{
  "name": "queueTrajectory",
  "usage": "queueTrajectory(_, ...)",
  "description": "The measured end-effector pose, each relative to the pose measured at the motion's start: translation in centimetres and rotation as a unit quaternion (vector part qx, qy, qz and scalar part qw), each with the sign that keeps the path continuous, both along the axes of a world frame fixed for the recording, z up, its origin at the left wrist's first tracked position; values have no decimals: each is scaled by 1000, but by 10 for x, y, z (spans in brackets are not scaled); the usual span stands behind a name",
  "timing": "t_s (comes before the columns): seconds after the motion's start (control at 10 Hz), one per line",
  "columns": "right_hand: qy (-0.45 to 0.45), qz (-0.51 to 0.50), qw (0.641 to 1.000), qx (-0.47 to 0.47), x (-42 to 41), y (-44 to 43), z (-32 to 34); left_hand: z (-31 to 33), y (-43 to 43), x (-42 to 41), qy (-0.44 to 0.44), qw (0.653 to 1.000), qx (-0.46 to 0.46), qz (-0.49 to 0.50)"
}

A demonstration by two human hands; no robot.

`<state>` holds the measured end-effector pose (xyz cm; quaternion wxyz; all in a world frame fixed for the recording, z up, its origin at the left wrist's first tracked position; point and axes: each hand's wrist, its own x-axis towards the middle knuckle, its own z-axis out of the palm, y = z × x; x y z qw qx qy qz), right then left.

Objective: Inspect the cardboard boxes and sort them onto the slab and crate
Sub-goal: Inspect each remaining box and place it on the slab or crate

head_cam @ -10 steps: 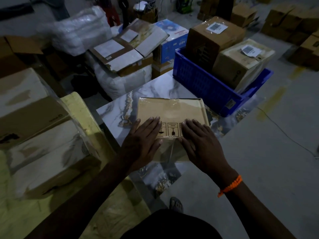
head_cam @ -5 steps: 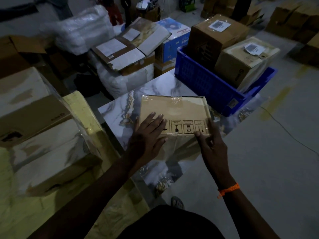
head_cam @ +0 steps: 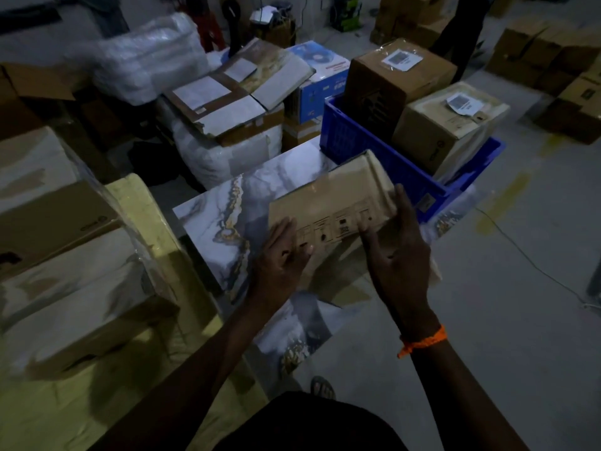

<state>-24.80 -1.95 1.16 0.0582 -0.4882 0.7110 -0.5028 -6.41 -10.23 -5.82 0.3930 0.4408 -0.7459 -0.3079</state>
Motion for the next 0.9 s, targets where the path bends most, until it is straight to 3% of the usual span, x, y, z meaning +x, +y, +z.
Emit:
queueTrajectory(0.2, 103, 179, 978, 20, 45, -11, -33, -75, -10, 49, -21, 982, 187, 37)
queueTrajectory(0.3, 136, 213, 963, 91, 55, -10, -74, -58, 12, 67, -33, 958, 278, 62)
queueTrajectory(0.4, 264, 238, 923, 148, 56, -9, -100, -68, 18, 75, 44, 937, 336, 87)
queueTrajectory(0.5, 295, 234, 910, 175, 62, -12, -104, -80, 10, 78, 114, 931, 339, 76)
queueTrajectory(0.6, 302, 219, 913, 165, 60, -15, -104, -51, 8, 70, 60, 955, 280, 76)
queueTrajectory(0.7, 293, 227, 914, 167, 61, -13, -104, -37, 3, 75, -71, 994, 60, 52)
queueTrajectory(0.8, 284, 235, 912, 182, 55, -16, -101, -30, -13, 69, -248, 959, -139, -13)
queueTrajectory(0.9, 301, 221, 903, 214, 44, -23, -94, -24, -20, 47, -333, 924, -167, -86)
